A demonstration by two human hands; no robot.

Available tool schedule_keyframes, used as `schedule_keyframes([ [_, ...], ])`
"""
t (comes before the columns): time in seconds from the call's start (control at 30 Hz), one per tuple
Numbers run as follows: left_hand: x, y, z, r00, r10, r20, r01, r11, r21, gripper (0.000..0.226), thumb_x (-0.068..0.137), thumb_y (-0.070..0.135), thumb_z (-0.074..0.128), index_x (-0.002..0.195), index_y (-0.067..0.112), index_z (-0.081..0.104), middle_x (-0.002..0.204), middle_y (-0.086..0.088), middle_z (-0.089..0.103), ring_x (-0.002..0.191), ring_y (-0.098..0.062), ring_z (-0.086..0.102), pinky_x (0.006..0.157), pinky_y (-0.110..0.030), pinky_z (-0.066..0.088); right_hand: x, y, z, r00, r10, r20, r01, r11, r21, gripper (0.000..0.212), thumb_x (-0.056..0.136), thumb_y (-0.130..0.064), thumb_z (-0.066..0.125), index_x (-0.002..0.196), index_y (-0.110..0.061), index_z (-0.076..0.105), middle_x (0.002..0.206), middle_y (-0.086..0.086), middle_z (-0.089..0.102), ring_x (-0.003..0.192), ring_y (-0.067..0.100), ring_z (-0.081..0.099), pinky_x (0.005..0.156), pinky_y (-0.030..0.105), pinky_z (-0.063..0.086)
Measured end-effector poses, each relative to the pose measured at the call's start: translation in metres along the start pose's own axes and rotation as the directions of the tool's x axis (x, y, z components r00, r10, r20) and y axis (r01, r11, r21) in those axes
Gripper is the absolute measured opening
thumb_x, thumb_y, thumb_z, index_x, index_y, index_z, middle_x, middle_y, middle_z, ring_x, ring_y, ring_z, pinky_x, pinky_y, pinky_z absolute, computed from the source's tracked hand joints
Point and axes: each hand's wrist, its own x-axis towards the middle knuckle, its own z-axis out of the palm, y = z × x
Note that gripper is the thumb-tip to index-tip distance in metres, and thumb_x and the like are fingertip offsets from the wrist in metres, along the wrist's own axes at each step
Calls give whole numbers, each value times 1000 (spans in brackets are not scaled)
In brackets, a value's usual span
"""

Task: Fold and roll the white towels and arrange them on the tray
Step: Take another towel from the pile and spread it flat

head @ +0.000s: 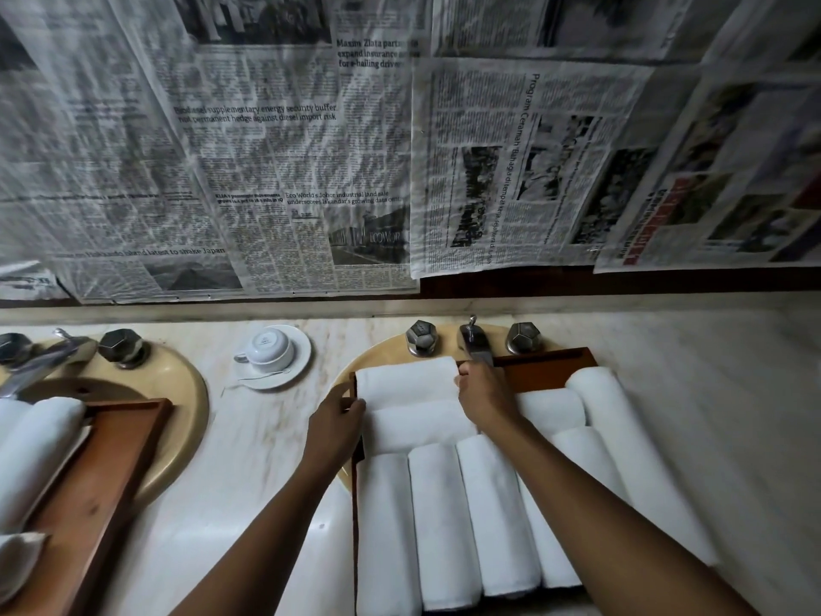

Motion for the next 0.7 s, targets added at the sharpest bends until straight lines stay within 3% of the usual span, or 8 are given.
schedule_keyframes([
  [0.07, -8, 1, 0, 1000, -11, -3, 11, 1000, -28, 43, 99, 25, 54, 142, 30, 53, 122, 4, 71, 106, -19, 64, 78, -25, 48, -10, 2, -6, 999, -31, 7, 31, 999, -5, 18, 100, -18, 54, 102, -14, 71, 108, 12, 73, 108, 37, 63, 85, 38, 53],
  [0.17, -23, -1, -1, 1000, 0, 6, 0, 998, -56, 39, 100, 25, 56, 138, 30, 52, 121, 6, 69, 82, -10, 67, 55, -8, 43, -30, 10, -18, 997, -71, -12, 71, 997, 10, 28, 98, -20, 55, 121, -21, 70, 118, 1, 75, 116, 30, 64, 98, 41, 51],
  [0.23, -33, -5, -2, 999, 36, -20, -37, 997, -67, 32, 98, 24, 59, 128, 33, 56, 117, 7, 70, 86, -8, 69, 64, -11, 50, -46, 20, -24, 995, -93, -41, 95, 994, 48, 31, 98, -20, 57, 127, -23, 68, 120, -3, 75, 117, 25, 64, 99, 40, 50],
  [0.33, -46, -8, -1, 991, 113, -73, -117, 992, -48, 29, 94, 22, 64, 108, 46, 57, 112, 16, 67, 105, -15, 66, 87, -40, 56, -70, 41, -31, 991, -105, -80, 116, 983, 142, 28, 99, -20, 59, 124, -23, 70, 121, -4, 74, 116, 20, 65, 101, 38, 51],
  [0.5, -71, 3, 14, 959, 235, -160, -228, 972, 63, 35, 94, 15, 65, 128, 23, 64, 120, 7, 63, 107, -11, 56, 88, -30, 42, -106, 79, -48, 986, -116, -118, 141, 963, 229, 24, 98, -17, 63, 120, -23, 70, 121, -9, 71, 116, 13, 63, 100, 30, 50],
  [0.7, -115, 37, 53, 935, 320, -152, -318, 947, 40, 31, 94, 13, 65, 122, 26, 66, 122, 13, 64, 113, -12, 57, 87, -29, 44, -155, 143, -79, 981, -111, -161, 153, 948, 278, 22, 97, -17, 65, 117, -26, 72, 116, -16, 71, 110, 5, 62, 93, 21, 46],
])
